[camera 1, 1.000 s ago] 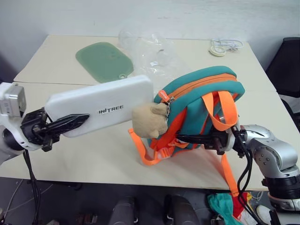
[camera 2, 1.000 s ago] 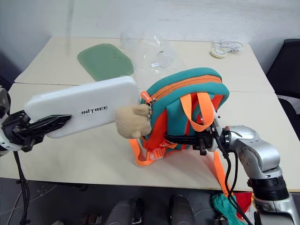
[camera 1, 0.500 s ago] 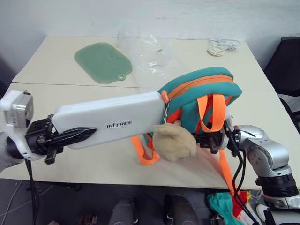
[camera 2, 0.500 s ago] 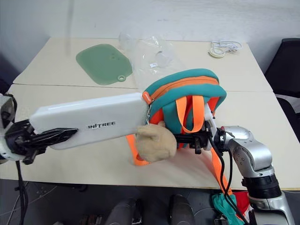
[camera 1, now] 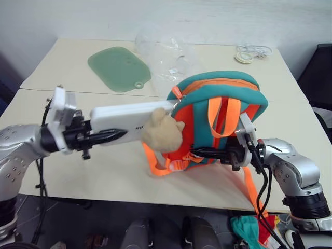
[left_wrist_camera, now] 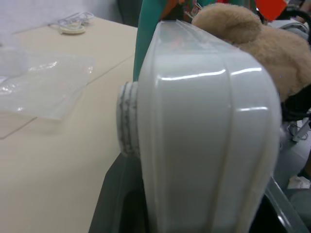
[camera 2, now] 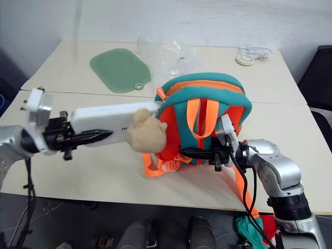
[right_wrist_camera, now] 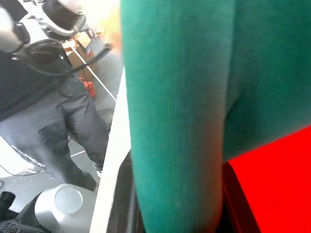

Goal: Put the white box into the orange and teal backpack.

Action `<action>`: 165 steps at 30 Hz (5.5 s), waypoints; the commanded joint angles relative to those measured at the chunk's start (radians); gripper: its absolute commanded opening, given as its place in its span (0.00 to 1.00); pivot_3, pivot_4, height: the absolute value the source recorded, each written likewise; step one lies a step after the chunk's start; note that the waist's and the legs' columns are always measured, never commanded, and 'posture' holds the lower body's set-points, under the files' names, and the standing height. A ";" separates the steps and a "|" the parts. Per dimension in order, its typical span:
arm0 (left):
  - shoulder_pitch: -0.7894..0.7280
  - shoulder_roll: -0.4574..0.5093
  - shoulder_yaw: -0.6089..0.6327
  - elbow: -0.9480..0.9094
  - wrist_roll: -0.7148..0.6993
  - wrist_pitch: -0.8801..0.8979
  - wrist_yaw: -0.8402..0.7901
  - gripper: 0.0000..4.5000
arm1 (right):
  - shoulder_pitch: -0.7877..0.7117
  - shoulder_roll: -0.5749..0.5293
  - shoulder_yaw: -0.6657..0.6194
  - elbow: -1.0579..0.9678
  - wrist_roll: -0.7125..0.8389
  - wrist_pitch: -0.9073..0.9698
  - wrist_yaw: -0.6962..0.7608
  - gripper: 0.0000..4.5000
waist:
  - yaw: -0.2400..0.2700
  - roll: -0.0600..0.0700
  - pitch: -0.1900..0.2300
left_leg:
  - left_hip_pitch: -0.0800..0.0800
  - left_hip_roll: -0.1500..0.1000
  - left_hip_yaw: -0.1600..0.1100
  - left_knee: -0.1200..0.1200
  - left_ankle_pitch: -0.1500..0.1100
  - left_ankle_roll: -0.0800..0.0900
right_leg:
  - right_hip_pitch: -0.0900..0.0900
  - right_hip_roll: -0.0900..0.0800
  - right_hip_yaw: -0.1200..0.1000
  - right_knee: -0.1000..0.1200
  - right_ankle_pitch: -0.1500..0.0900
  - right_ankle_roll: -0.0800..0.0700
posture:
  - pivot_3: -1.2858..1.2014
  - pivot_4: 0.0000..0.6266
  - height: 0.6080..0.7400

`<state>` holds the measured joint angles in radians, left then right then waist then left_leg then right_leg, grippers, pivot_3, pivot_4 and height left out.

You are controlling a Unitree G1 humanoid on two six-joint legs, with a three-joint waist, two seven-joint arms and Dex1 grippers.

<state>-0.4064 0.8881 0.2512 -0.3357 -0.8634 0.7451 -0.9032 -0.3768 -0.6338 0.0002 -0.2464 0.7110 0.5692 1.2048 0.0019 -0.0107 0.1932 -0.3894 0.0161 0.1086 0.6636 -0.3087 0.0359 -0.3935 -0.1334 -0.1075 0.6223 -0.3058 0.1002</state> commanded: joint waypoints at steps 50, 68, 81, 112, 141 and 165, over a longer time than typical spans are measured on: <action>-0.138 -0.187 -0.106 -0.026 0.034 -0.063 -0.156 0.68 | -0.012 0.024 0.034 0.024 -0.033 -0.042 -0.036 0.01 | -0.003 -0.001 0.001 | 0.000 0.000 0.002 0.003 0.003 0.003 | 0.000 0.002 0.001 0.003 0.001 0.002 | 0.52 0.24 1.00; -0.051 -0.060 -0.025 0.124 0.144 -0.141 -0.131 0.55 | 0.005 0.029 0.032 0.023 -0.038 -0.052 -0.046 0.01 | -0.001 -0.001 0.001 | 0.000 0.000 0.002 0.002 0.003 0.002 | 0.000 0.002 0.001 -0.001 0.001 0.002 | 0.52 0.24 1.00; -0.234 -0.170 -0.068 0.268 0.169 -0.208 -0.135 0.00 | 0.009 0.031 0.028 0.028 -0.049 -0.062 -0.049 0.01 | -0.004 -0.001 0.001 | 0.000 0.000 0.003 0.002 0.002 0.002 | 0.000 0.002 -0.001 0.003 0.001 0.002 | 0.52 0.24 1.00; -0.273 -0.336 -0.202 0.244 0.308 -0.175 -0.106 0.14 | 0.034 0.064 0.037 0.026 -0.067 -0.102 -0.057 0.01 | -0.009 -0.002 0.001 | 0.000 0.000 0.003 0.003 0.004 0.004 | 0.000 0.002 -0.002 0.004 0.002 0.003 | 0.52 0.24 1.00; -0.166 -0.180 -0.139 0.091 0.192 -0.190 -0.198 0.47 | 0.002 0.062 0.036 0.064 -0.092 -0.106 -0.041 0.01 | -0.005 -0.002 0.001 | 0.000 0.000 0.002 0.002 0.004 0.002 | 0.000 0.002 0.000 0.004 0.001 0.002 | 0.52 0.24 1.00; -0.092 -0.226 -0.340 0.399 0.470 -0.311 -0.187 0.21 | 0.057 0.090 -0.017 0.003 -0.035 -0.102 -0.158 0.01 | -0.007 -0.002 0.001 | 0.000 0.000 0.004 0.001 0.004 0.002 | -0.001 0.002 0.000 0.005 0.001 0.001 | 0.52 0.24 1.00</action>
<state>-0.5211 0.6626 -0.0657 0.1110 -0.3997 0.4170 -1.0855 -0.3236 -0.5540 0.0131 -0.2080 0.6522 0.4805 1.0544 -0.0054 -0.0125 0.1939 -0.3893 0.0167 0.1123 0.6648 -0.3052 0.0378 -0.3947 -0.1313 -0.1071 0.6266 -0.3051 0.1016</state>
